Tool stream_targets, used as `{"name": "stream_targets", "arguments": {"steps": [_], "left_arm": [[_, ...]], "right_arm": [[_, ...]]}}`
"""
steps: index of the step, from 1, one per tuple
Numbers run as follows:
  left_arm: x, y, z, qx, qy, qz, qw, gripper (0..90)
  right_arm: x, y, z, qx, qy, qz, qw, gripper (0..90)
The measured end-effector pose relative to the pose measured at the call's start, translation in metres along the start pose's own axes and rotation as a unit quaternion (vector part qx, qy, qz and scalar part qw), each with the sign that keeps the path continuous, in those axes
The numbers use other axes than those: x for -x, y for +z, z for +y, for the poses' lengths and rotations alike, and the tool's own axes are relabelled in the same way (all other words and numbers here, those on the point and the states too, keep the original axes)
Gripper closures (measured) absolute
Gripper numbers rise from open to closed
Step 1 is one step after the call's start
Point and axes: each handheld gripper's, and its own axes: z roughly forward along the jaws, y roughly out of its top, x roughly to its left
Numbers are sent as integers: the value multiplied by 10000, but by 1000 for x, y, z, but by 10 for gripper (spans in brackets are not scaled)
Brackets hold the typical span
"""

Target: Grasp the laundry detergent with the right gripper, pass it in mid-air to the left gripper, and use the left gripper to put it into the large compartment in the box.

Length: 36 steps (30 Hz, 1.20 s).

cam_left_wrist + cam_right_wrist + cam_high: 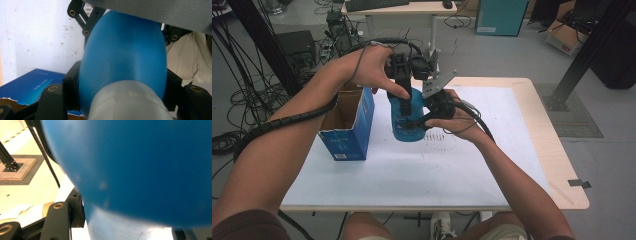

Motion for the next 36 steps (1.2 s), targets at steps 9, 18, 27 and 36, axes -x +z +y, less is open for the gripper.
{"name": "stream_targets", "arguments": {"steps": [9, 18, 27, 36], "left_arm": [[-6, 1, -1, -118, -86, 16, 9999, 366], [-16, -5, -5, -149, -371, 90, 9992, 365], [-20, -18, -4, -133, -628, 266, 9976, 365], [-28, -30, -1, -220, -1259, 227, 9915, 366]], "right_arm": [[3, 1, -3, 70, 158, 119, 9998, 342], [9, -9, -17, -226, -151, -195, 9994, 269], [16, -34, -35, -939, 860, -796, 9887, 130], [23, -66, -51, -1188, 2103, -1284, 9619, 40]]}}
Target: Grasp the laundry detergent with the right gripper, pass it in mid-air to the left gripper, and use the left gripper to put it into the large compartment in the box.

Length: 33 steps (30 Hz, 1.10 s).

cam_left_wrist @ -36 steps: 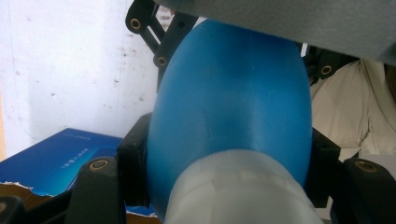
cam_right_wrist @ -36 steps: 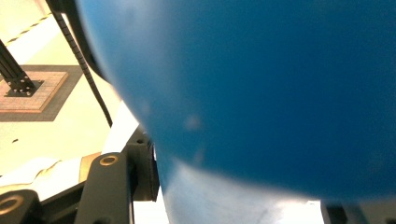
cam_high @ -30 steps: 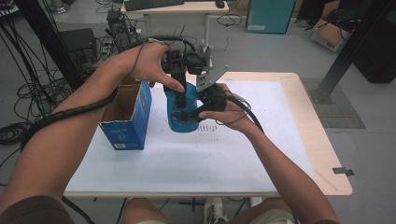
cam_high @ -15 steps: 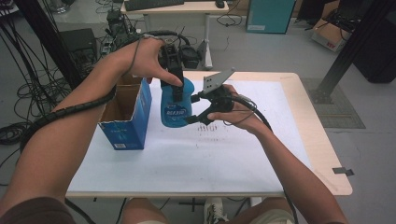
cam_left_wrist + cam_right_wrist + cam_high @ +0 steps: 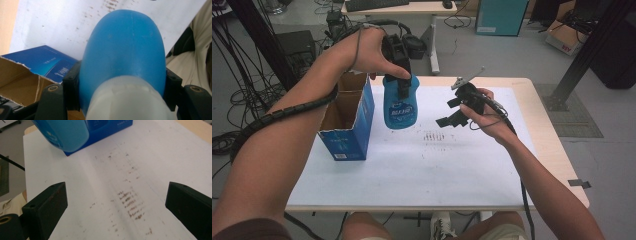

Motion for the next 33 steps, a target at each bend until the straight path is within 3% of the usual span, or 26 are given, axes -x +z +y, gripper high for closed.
{"name": "stream_targets", "arguments": {"steps": [1, 2, 4, 7, 10, 14, 20, 22, 23, 28, 30, 32, 33], "left_arm": [[1, 2, 0, 123, -237, 23, 9996, 366], [0, 2, 0, 135, -347, 56, 9993, 366], [-7, -1, -1, -85, -287, 86, 9995, 366], [-14, -4, -3, -82, -538, 129, 9984, 366], [-24, -10, -8, -28, -962, 140, 9953, 367], [-33, -21, -15, 88, -1360, 187, 9905, 367], [-49, -42, -33, 246, -2003, 144, 9793, 368], [-53, -49, -39, 330, -2316, 162, 9721, 368], [-56, -53, -42, 336, -2374, 205, 9706, 368], [-69, -70, -57, 400, -2828, 330, 9578, 368], [-75, -75, -64, 484, -3044, 360, 9506, 368], [-79, -78, -69, 503, -3184, 358, 9459, 368], [-82, -80, -72, 485, -3199, 381, 9454, 368]], "right_arm": [[1, -3, -1, -26, 38, -116, 9999, 41], [3, -7, -3, -13, 21, -240, 9997, 41], [5, -13, -5, 6, 127, -355, 9993, 41], [8, -22, -6, -117, 106, -591, 9981, 42], [10, -28, -6, -370, 131, -699, 9968, 50], [13, -33, -6, -699, 139, -813, 9941, 57], [16, -43, -2, -946, 168, -1074, 9896, 63], [18, -47, -1, -1044, 161, -1106, 9882, 63], [19, -48, 0, -1090, 135, -1119, 9876, 64], [22, -55, 4, -1231, 161, -1266, 9841, 65], [24, -57, 4, -1259, 178, -1283, 9836, 65], [27, -60, 4, -1308, 194, -1296, 9827, 65], [28, -61, 3, -1276, 211, -1326, 9827, 68]]}}
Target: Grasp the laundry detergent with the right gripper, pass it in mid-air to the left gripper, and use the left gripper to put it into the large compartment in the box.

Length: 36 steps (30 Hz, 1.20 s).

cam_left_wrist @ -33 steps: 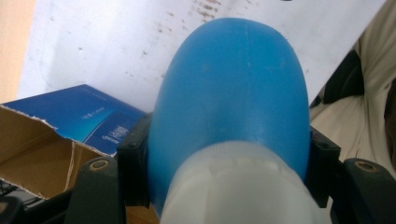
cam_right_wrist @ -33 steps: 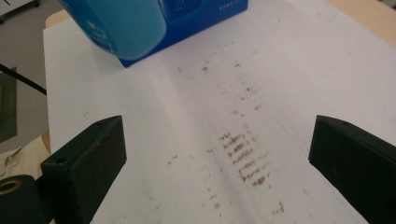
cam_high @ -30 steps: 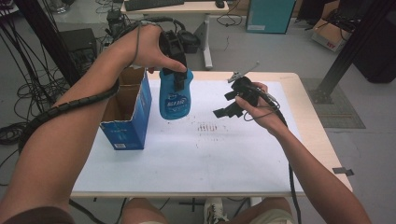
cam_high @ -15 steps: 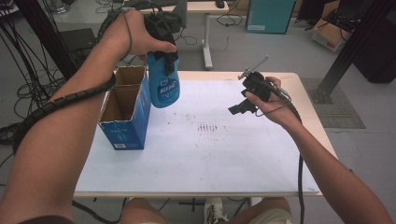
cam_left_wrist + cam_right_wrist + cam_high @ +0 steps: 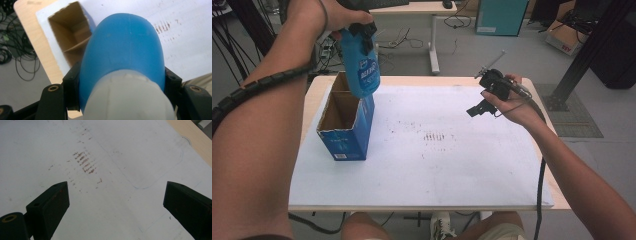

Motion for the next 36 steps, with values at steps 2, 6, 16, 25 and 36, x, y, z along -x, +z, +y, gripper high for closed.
{"name": "stream_targets", "arguments": {"steps": [2, 6, 16, 25, 36], "left_arm": [[-6, -2, -1, 33, -229, -28, 9997, 368], [-17, -6, -3, 42, -438, 5, 9990, 368], [-34, -16, -4, 43, -988, 14, 9951, 368], [-47, -23, -6, 244, -1453, 157, 9890, 368], [-56, -18, -9, 206, -1734, 180, 9845, 368]], "right_arm": [[3, -3, -1, -46, 20, -29, 10000, 81], [8, -7, -4, -23, 113, -77, 9999, 80], [12, -11, -9, 10, 180, -91, 9998, 77], [13, -13, -12, 0, 225, -98, 9997, 78], [13, -16, -13, 2, 225, -159, 9996, 78]]}}
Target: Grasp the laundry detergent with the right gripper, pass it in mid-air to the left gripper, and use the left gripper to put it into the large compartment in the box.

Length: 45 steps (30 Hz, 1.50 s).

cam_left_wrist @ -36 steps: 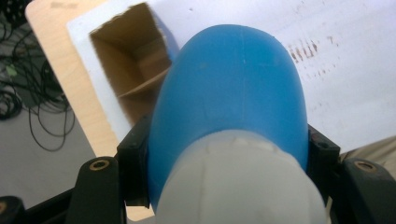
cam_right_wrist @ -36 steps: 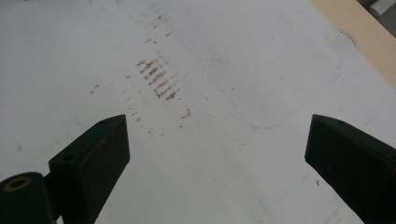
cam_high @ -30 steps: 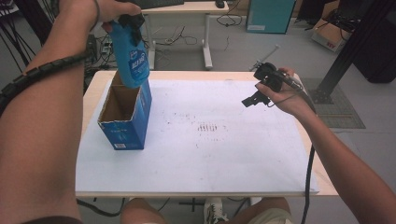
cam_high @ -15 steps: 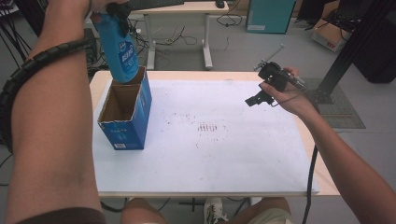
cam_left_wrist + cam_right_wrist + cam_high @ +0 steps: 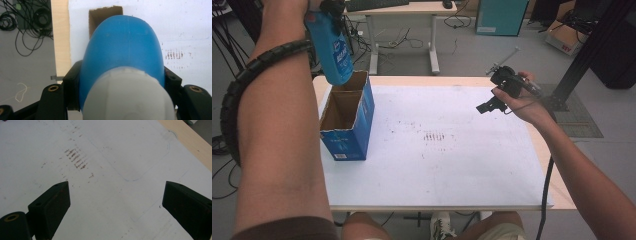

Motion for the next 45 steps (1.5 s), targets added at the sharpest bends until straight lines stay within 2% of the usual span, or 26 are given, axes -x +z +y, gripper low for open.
{"name": "stream_targets", "arguments": {"steps": [2, 3, 5, 17, 37, 45], "left_arm": [[-3, 1, -1, -13, 16, 17, 10000, 369], [-3, 2, -2, 0, -75, -4, 10000, 369], [-6, 3, -3, -14, -22, 16, 10000, 369], [-14, 12, -9, -8, -123, -22, 9999, 369], [-18, 28, -12, -119, -161, -83, 9998, 369], [-21, 34, -15, -94, -192, -114, 9997, 369]], "right_arm": [[0, 0, 0, 12, 15, -7, 10000, 77], [0, -1, 0, 10, 3, -8, 10000, 78], [0, 0, 0, 21, 0, 0, 10000, 77], [-2, 1, -1, 24, 24, -16, 10000, 78], [-4, 2, -1, -4, 1, -5, 10000, 80], [-5, 3, -1, -42, -6, -1, 10000, 80]]}}
